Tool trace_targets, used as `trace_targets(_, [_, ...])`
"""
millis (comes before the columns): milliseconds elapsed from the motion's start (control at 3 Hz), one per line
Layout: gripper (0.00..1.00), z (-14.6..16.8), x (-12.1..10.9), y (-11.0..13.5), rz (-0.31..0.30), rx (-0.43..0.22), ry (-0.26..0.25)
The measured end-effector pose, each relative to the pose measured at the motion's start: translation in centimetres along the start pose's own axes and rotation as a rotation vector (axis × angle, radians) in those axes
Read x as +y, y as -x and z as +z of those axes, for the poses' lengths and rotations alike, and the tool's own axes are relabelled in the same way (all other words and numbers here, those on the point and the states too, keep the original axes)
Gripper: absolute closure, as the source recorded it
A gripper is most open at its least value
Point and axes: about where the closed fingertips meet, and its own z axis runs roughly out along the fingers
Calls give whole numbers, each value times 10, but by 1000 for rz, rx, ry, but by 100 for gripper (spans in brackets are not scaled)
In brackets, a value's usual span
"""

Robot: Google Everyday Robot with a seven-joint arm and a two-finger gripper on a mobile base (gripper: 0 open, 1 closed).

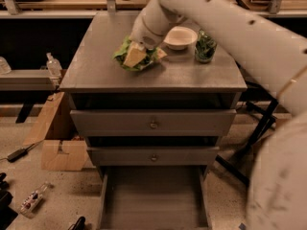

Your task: Place green rice chip bag into bottom drawer

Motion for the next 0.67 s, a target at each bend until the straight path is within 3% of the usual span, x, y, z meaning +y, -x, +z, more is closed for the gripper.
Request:
trace_targets(333, [100, -61, 13, -23, 47, -67, -86])
trace_targets(667, [100, -100, 47, -44, 118, -139, -131])
